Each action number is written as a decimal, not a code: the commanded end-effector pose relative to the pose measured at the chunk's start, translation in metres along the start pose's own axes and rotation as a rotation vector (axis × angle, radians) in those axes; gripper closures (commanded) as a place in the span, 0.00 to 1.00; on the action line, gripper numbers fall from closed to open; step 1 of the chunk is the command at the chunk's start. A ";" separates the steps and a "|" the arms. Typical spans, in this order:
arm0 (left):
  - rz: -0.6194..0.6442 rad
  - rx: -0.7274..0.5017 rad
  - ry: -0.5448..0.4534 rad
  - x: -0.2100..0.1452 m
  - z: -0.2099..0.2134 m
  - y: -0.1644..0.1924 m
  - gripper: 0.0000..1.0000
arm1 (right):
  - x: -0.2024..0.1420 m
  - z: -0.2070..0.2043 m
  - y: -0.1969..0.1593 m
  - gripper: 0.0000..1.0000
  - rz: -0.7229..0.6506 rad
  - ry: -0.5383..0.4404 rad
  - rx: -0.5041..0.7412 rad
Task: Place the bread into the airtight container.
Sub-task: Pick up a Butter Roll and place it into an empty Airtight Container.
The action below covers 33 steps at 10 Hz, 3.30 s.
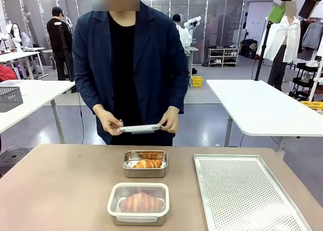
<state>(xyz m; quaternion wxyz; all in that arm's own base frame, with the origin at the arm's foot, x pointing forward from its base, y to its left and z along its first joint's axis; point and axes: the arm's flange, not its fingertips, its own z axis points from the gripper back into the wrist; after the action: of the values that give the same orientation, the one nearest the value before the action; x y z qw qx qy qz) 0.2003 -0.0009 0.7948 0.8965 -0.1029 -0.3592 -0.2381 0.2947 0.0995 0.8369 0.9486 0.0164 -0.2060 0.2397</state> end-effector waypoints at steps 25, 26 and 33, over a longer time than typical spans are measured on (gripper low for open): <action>-0.015 -0.006 0.002 0.000 0.000 0.000 0.00 | 0.001 0.000 -0.002 0.00 0.016 0.003 -0.013; -0.015 -0.006 0.002 0.000 0.000 0.000 0.00 | 0.001 0.000 -0.002 0.00 0.016 0.003 -0.013; -0.015 -0.006 0.002 0.000 0.000 0.000 0.00 | 0.001 0.000 -0.002 0.00 0.016 0.003 -0.013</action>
<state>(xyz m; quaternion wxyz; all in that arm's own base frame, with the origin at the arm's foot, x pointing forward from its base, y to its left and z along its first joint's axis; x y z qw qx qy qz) 0.2003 -0.0009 0.7948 0.8965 -0.1029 -0.3592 -0.2381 0.2965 0.0999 0.8358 0.9489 0.0163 -0.2043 0.2400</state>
